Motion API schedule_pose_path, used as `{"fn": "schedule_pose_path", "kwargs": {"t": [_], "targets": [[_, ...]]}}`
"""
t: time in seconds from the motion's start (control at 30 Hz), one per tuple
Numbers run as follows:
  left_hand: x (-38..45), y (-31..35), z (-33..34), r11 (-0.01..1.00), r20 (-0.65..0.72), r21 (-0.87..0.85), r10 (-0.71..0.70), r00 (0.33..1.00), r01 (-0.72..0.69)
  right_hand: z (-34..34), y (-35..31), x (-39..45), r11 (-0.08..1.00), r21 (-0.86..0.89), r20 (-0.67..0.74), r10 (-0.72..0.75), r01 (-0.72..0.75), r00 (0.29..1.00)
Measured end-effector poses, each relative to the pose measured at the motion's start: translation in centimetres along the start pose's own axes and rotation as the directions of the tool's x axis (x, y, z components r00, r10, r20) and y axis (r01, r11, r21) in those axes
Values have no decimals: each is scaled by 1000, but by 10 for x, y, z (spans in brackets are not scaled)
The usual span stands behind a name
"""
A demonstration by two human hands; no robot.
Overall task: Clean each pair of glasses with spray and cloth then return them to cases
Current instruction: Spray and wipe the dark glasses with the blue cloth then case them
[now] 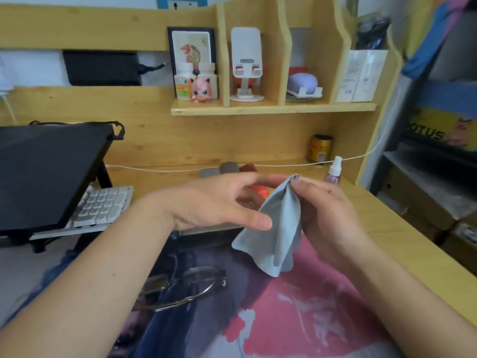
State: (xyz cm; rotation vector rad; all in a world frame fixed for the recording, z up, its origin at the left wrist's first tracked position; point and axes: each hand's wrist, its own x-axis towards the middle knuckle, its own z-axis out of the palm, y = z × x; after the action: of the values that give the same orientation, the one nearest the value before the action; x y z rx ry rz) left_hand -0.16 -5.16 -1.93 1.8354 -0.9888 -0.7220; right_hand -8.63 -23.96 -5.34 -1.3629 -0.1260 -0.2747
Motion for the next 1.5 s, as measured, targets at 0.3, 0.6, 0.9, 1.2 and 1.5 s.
{"fn": "schedule_pose_path", "kwargs": {"t": [0.3, 0.6, 0.9, 1.2, 1.5], "targets": [[1, 6, 2, 995, -195, -20, -99, 976, 97, -5, -10, 6, 989, 77, -346, 149, -130, 926], [-2, 19, 6, 969, -298, -134, -239, 924, 207, -21, -12, 1, 921, -40, 108, 389, -387, 915], [-8, 23, 13, 985, -175, -63, -170, 970, 161, -21, -24, -1, 730, -674, -5, -159, 115, 987], [-7, 42, 40, 978, -101, -209, -23, 995, 1, -7, -75, 1, 599, -750, 301, -69, 281, 951], [-9, 50, 48, 970, -175, -244, -29, 984, -15, -92, -71, -12, 855, -436, 437, 475, -281, 764]]}}
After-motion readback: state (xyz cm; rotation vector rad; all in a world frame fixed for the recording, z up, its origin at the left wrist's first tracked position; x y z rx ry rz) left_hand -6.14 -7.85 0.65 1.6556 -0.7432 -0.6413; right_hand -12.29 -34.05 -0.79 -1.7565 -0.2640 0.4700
